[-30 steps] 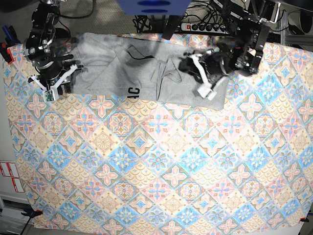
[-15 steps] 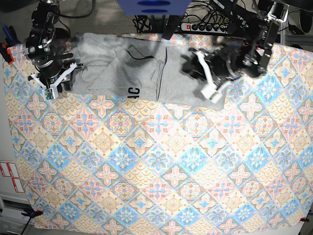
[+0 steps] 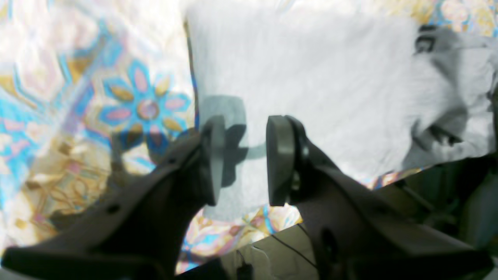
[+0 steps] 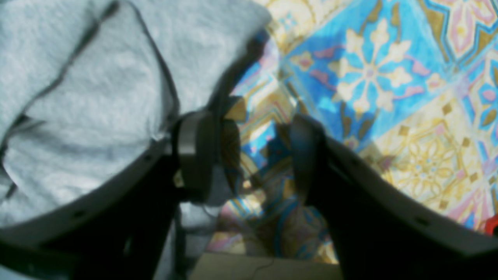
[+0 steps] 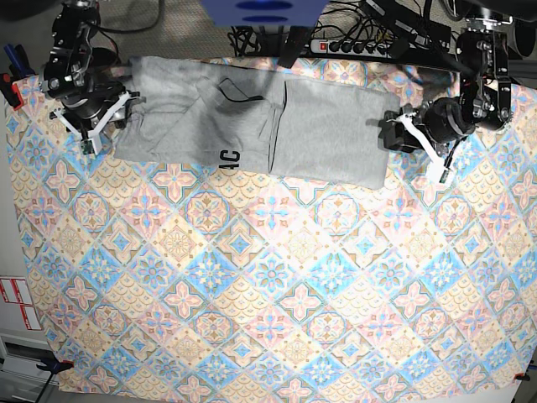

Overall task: Fold the T-shirt properly
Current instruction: 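Release with the left gripper and slide the right-held end inward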

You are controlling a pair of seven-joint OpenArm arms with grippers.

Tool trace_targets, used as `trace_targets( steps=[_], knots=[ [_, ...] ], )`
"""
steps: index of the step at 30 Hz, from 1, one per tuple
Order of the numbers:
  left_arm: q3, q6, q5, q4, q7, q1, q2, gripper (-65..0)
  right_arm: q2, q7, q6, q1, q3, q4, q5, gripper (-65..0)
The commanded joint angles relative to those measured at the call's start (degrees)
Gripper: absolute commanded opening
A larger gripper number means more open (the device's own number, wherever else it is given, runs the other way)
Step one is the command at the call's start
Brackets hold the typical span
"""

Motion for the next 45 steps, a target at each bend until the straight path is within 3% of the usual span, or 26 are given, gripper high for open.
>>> trace_targets(
  steps=[1,4,12,21,28,38,45],
  knots=[
    [-0.38,-0.21,-0.71,-0.05,-0.70,-0.39,-0.81,-46.4,0.75,0.40,-0.08,0.19,0.22,0.85,0.28,-33.8],
    [-0.20,-0.21,-0.89,-0.49,-0.70,-0.39,-0.81,-46.4,0.75,-3.82,-0.08,0.63,0.22,-0.38,1.34,-33.3],
    [-0.29,-0.21,-0.97,-0.49,-0.70,-0.39,-0.81,-46.4,0.75,-7.60,-0.08,4.23,0.66,-0.38,14.52,-31.4],
    [-0.29,-0.29,-0.89,-0.49,-0.78,-0.56,-0.81,-46.4,0.75,-8.39,-0.08,2.91,0.57,-0.64,15.14,-31.0],
    [-0.20,-0.29,-0.97,-0.49,-0.78,-0.74,-0.81,-46.4,0.75,-8.39,-0.08,2.91,0.22,-3.10,15.23,-19.3],
    [-0.29,-0.38,-0.97,-0.49,-0.78,-0.74,-0.81,-46.4,0.40,-8.30,0.27,3.09,0.22,-10.23,15.67,-19.4],
    [-0.29,-0.38,-0.97,-0.49,-0.78,-0.65,-0.81,-46.4,0.40,-8.30,0.27,2.74,0.13,-13.39,27.18,-22.5]
  ],
)
